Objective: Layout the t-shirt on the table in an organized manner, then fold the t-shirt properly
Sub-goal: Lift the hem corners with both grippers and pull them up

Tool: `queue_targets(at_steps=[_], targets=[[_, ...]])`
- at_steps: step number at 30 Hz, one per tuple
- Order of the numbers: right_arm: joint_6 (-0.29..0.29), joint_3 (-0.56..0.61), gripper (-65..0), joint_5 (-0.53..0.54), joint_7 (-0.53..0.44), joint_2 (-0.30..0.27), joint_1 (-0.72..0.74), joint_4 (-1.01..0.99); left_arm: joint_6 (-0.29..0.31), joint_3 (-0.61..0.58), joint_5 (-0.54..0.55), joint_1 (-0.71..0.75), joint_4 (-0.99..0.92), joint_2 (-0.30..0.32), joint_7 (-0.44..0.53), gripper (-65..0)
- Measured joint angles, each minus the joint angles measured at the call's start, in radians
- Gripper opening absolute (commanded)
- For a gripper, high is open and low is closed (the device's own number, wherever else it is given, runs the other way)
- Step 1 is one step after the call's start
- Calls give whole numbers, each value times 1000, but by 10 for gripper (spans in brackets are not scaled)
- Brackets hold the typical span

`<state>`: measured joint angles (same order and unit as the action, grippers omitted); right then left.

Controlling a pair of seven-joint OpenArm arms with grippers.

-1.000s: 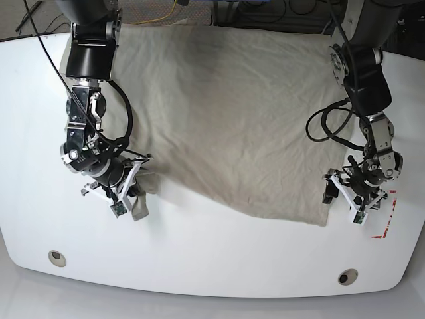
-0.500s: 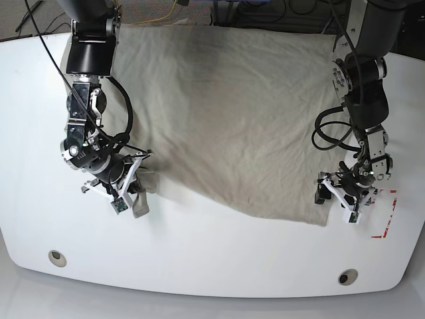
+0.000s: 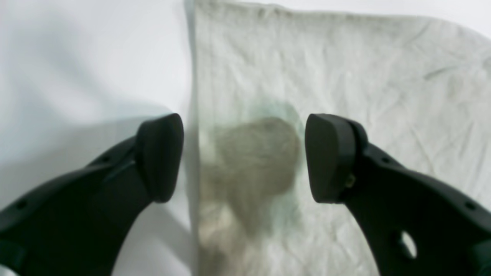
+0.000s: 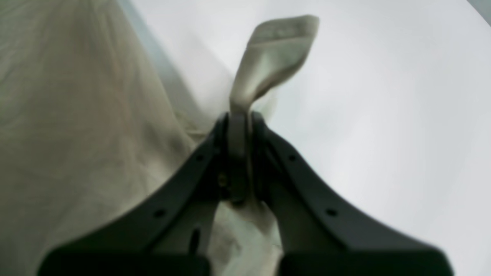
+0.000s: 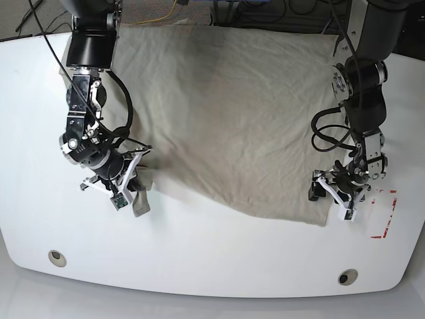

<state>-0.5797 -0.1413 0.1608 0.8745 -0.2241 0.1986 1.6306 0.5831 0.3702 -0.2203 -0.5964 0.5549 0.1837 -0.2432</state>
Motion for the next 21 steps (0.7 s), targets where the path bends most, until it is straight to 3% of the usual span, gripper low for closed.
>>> queue_targets(at_steps=[16, 19, 21], targets=[[-7, -70, -650, 2, 29, -26, -62, 147, 0, 0, 3, 0, 0, -22, 5, -201], [-4, -75, -650, -1, 40, -31, -66, 148, 0, 0, 3, 0, 0, -22, 6, -239], [-4, -75, -650, -2, 46, -33, -69, 148, 0, 0, 3, 0, 0, -22, 5, -305]])
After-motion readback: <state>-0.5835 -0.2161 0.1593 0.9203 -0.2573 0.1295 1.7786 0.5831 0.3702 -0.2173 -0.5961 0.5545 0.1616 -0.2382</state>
